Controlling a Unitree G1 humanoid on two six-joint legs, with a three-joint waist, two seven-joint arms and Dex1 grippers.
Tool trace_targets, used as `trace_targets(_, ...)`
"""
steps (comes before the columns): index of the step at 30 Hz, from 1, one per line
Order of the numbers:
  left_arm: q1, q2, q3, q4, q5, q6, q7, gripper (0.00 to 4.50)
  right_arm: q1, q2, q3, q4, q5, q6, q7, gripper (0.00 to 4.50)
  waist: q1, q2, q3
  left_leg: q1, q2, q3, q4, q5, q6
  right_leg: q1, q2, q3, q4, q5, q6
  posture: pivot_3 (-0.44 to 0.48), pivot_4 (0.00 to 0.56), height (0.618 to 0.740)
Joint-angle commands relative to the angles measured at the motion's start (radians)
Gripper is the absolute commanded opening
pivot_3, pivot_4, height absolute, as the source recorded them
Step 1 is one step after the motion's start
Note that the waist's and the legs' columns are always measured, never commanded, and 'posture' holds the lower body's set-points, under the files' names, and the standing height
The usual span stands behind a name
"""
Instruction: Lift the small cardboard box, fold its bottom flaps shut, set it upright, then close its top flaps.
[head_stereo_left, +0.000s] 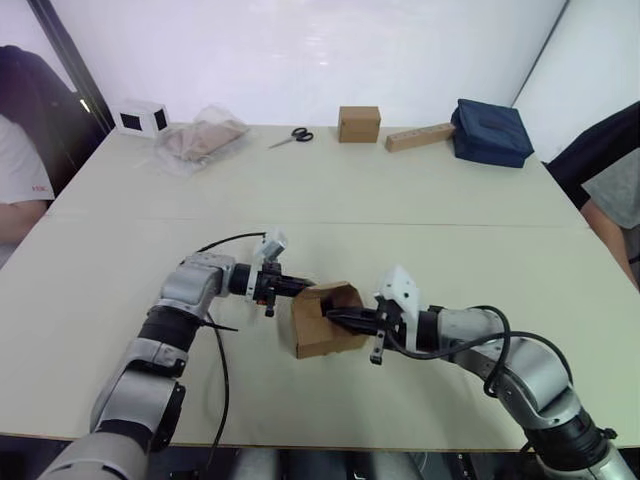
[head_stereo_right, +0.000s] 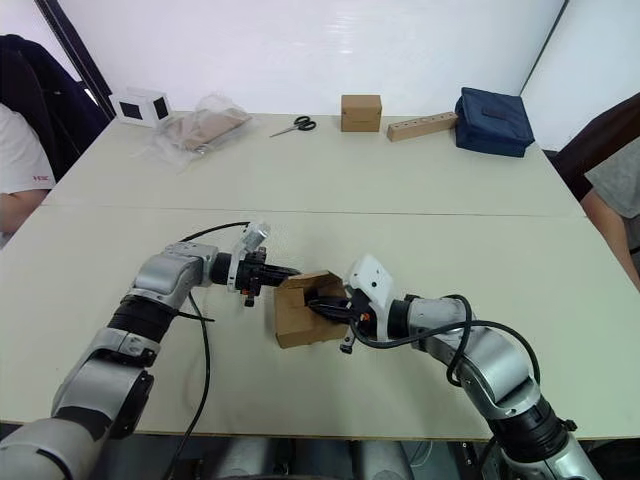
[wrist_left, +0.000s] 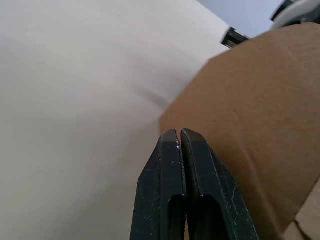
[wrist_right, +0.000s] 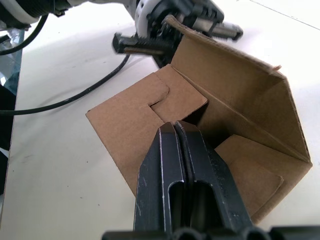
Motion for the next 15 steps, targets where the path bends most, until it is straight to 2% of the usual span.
trace_targets(1, -0.033, 0.085, 0.129, -0.140, -0.129, 0.102, -0.006, 0.08, 0.005, 0.005, -0.004, -0.003, -0.014, -0.007, 0.001, 0.00, -0.005, 0.000, 0.000, 0.000, 0.000, 0.000, 0.000, 0.000, 0.000, 0.000, 0.000, 0.000, 0.000, 0.000, 0.000, 0.000, 0.150, 0.740)
trace_targets(5, 0.023, 0.160, 0.188, -0.352, -0.281, 0.279, -0.020, 0.08, -0.005, 0.007, -0.020, -0.007, -0.006, -0.007, 0.000, 0.00, -0.014, 0.000, 0.000, 0.000, 0.001, 0.000, 0.000, 0.000, 0.000, 0.000, 0.000, 0.000, 0.000, 0.000, 0.001, 0.000, 0.150, 0.740)
trace_targets(8, 0.094, 0.202, 0.183, -0.497, -0.361, 0.359, -0.027, 0.08, -0.008, 0.005, -0.031, -0.014, 0.003, -0.001, 0.001, 0.00, -0.018, 0.000, 0.000, 0.000, 0.000, 0.000, 0.000, 0.000, 0.000, 0.001, -0.002, 0.000, 0.000, 0.000, 0.001, 0.000, 0.150, 0.740)
trace_targets(11, 0.184, 0.229, 0.137, -0.592, -0.368, 0.344, -0.031, 0.08, -0.007, 0.005, -0.037, -0.020, 0.009, 0.005, 0.001, 0.00, -0.020, 0.000, 0.000, 0.001, -0.001, 0.000, 0.000, 0.000, 0.000, 0.001, -0.002, 0.000, 0.000, 0.000, 0.000, 0.000, 0.150, 0.740)
trace_targets(15, 0.262, 0.228, 0.056, -0.626, -0.319, 0.277, -0.006, 0.08, -0.001, 0.000, -0.030, -0.021, 0.001, 0.005, 0.006, 0.00, -0.018, 0.000, 0.000, 0.002, 0.000, 0.000, 0.000, 0.000, -0.001, 0.001, -0.001, 0.000, 0.001, -0.001, -0.001, 0.000, 0.150, 0.740)
